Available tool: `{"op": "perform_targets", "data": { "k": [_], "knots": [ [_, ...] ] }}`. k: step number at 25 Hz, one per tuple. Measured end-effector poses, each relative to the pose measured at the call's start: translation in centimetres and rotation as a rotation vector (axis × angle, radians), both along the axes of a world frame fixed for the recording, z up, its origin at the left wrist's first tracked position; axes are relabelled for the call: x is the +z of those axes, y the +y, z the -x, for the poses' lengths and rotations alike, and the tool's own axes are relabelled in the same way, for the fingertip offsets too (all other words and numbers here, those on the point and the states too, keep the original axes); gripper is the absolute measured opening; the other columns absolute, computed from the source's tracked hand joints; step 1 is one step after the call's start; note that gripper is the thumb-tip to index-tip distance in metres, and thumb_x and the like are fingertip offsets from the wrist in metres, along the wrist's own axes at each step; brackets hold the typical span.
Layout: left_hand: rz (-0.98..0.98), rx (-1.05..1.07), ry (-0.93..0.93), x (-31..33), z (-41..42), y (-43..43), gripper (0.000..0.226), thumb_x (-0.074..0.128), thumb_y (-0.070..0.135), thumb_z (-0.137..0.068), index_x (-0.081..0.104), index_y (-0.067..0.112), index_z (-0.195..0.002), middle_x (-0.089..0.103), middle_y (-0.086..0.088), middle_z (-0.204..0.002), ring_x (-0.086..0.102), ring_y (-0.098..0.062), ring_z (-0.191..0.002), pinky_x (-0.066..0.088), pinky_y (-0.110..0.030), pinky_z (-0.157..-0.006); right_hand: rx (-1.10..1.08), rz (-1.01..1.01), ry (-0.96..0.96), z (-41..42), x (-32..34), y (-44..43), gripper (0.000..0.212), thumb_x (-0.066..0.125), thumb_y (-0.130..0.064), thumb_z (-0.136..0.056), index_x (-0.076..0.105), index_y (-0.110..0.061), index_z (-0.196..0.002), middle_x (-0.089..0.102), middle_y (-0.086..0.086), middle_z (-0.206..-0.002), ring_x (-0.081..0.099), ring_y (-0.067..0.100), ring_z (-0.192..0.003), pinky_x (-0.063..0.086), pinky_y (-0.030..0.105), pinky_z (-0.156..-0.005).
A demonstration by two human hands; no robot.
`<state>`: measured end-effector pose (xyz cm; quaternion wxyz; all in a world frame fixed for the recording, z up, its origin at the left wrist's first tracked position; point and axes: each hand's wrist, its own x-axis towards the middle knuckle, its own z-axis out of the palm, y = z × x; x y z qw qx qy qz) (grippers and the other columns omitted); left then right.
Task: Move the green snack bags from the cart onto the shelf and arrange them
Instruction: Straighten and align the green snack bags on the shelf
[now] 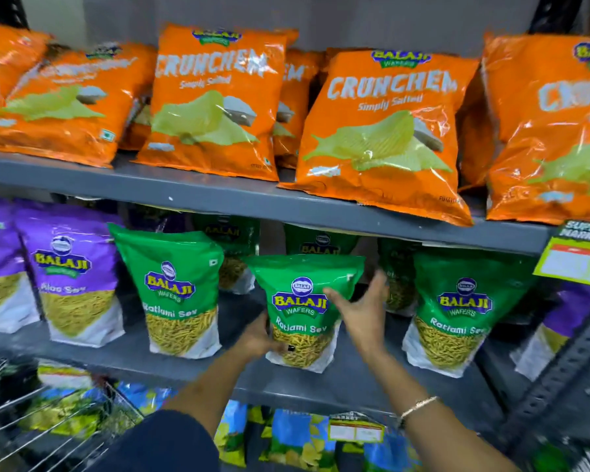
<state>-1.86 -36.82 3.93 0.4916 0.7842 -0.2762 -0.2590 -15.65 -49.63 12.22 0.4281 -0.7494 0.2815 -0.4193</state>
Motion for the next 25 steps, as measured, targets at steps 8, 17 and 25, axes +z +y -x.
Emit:
{"op": "perform_targets", "data": {
  "k": [8,17,25],
  "knots": [
    [-0.010,-0.016,-0.007,-0.3,-0.3,0.3,0.079,0.077,0.001,-0.066,0.037,0.005,-0.134,0.054,-0.013,-0.135,0.050,-0.025,-0.124,0.039,-0.024,-0.089,0.155,0.671,0.848,-3.7,10.7,3.6,0.030,0.048,-0.034,-0.090,0.061,-0.021,-0.114,0.065,0.007,-0.123,0.059,0.028,-0.112,0.046,0.034,-0.091],
    [-0.047,-0.084,-0.024,-1.5,-0.8,0.7,0.115,0.088,0.025,-0.045,0.027,0.010,-0.141,0.048,-0.011,-0.139,0.043,-0.027,-0.130,0.043,-0.034,-0.096,0.255,-0.091,0.289,1.5,-1.7,-0.3,0.114,0.079,-0.054,-0.050,0.021,-0.010,-0.138,0.037,0.011,-0.146,0.037,0.023,-0.132,0.031,0.041,-0.113],
    [-0.107,-0.059,-0.134,-1.3,0.1,0.2,0.099,0.080,0.028,-0.049,0.035,0.014,-0.135,0.056,-0.011,-0.135,0.051,-0.030,-0.124,0.047,-0.045,-0.100,0.336,-0.379,0.361,1.0,-7.1,-0.1,0.086,0.084,-0.021,-0.059,0.033,-0.017,-0.128,0.050,0.003,-0.125,0.046,0.024,-0.126,0.038,0.030,-0.097]
  ]
}}
